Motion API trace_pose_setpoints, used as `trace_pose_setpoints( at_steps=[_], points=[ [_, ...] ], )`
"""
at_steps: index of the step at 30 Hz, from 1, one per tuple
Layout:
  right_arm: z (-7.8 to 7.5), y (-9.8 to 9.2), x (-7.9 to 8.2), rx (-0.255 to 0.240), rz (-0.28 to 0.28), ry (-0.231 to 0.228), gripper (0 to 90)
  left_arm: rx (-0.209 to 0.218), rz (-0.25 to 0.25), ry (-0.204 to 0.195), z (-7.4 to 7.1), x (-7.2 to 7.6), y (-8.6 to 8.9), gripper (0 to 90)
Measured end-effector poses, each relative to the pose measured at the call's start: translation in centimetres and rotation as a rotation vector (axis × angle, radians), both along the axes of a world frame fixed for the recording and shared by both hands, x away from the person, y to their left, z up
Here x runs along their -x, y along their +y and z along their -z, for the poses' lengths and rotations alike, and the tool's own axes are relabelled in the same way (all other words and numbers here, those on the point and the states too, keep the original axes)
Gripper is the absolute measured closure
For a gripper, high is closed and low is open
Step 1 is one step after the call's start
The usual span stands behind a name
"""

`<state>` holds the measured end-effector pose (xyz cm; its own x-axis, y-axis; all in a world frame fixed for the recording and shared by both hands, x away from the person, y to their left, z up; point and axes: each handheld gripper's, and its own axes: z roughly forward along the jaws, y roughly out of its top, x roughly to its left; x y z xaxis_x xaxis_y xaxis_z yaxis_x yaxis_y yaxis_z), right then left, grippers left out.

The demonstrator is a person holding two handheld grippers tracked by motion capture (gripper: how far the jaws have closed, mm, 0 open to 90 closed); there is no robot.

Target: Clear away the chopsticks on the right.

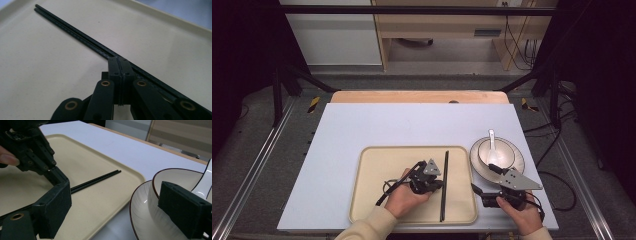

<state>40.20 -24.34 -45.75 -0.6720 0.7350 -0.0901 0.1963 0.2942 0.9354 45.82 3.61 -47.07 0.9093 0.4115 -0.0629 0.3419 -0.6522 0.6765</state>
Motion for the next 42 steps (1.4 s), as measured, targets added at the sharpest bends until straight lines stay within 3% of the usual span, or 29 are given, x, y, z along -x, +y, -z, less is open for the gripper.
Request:
trace_pose_setpoints(
  at_steps=[10,13,15,17,20,24,31,34,36,39,42],
  points=[
    [0.0,0.0,0.0,0.001,0.002,0.007,11.3,0.059,-0.009,0.030,0.4,0.4,-1.0,89.5],
    [0.1,0.0,0.0,0.001,0.001,0.009,11.3,0.049,-0.003,0.024,0.3,0.4,-1.0,89.5],
    [0.1,0.0,0.0,0.002,-0.002,0.007,11.3,0.067,-0.004,0.024,0.5,0.4,-1.2,89.6],
    [0.1,0.1,0.0,0.002,-0.004,0.008,11.3,0.107,-0.014,0.050,0.7,0.5,-1.6,89.6],
    [0.0,0.1,0.0,0.001,-0.003,0.007,11.3,0.077,0.008,0.020,0.6,0.6,-2.0,89.6],
    [0.0,0.0,0.0,-0.002,-0.002,0.004,11.3,0.094,0.001,0.004,0.5,0.3,-1.4,89.6],
    [0.0,0.1,0.0,-0.002,0.000,0.001,11.0,0.114,-0.006,-0.095,-0.6,-0.3,1.7,87.6],
    [0.0,0.1,0.0,-0.007,0.002,-0.001,10.5,0.157,-0.016,-0.149,-1.1,-0.4,3.5,81.3],
    [0.0,0.1,0.0,-0.010,0.005,-0.005,9.9,0.179,-0.031,-0.189,-1.5,-0.4,5.0,72.2],
    [0.0,0.2,0.0,-0.017,0.010,-0.006,9.2,0.218,-0.076,-0.200,-1.7,-0.5,7.0,50.8],
    [0.0,0.2,0.0,-0.015,0.009,-0.007,8.7,0.263,-0.137,-0.222,-1.9,-0.5,9.4,36.4]
  ],
)
